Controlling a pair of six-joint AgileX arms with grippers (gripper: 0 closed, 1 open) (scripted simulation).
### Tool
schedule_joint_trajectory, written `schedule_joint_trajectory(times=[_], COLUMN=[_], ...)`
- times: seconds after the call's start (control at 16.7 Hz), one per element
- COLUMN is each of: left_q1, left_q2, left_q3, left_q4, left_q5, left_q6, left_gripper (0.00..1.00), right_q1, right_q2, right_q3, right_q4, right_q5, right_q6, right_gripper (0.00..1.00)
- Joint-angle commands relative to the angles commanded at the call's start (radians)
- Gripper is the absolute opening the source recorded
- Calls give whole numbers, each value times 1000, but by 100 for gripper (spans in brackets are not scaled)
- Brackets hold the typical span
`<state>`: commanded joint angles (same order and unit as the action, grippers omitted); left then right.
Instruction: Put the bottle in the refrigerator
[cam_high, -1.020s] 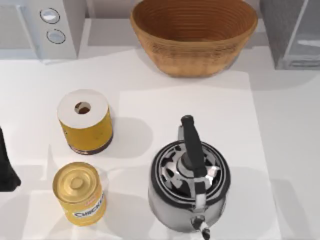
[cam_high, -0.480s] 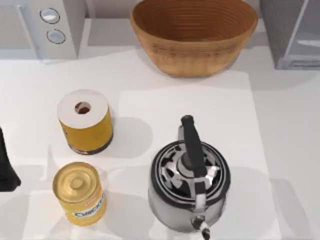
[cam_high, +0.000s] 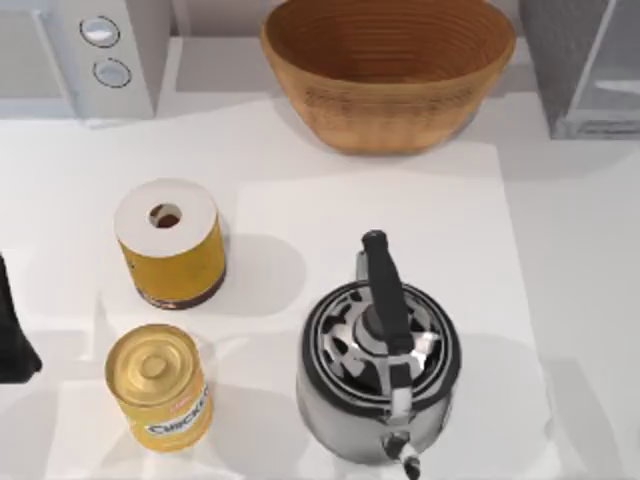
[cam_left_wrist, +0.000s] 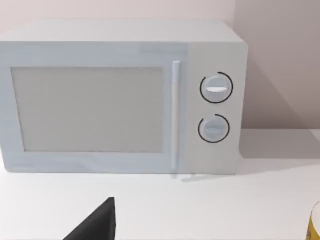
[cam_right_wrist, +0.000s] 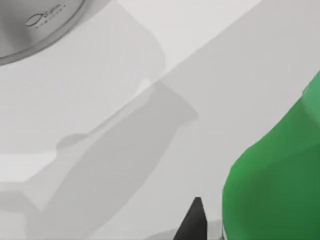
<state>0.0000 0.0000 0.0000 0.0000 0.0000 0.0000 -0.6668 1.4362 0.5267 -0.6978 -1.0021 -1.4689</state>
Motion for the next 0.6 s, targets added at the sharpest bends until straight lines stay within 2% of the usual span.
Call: schedule_joint_trajectory(times=[0.3, 0.48, 0.6], left_q1=[0, 0, 0], left_q2=[0, 0, 0], left_q3=[0, 0, 0], left_q4=[0, 0, 0], left_q5=[0, 0, 0], left_q6=[0, 0, 0], left_gripper=[100, 100, 100], right_q1=[222, 370, 458], right_q2=[-440, -754, -959], right_q3=[-215, -314, -369], right_q4=[220, 319, 387], right_q5=[334, 504, 612], right_q6=[567, 927, 1116], right_gripper=[1, 1, 1])
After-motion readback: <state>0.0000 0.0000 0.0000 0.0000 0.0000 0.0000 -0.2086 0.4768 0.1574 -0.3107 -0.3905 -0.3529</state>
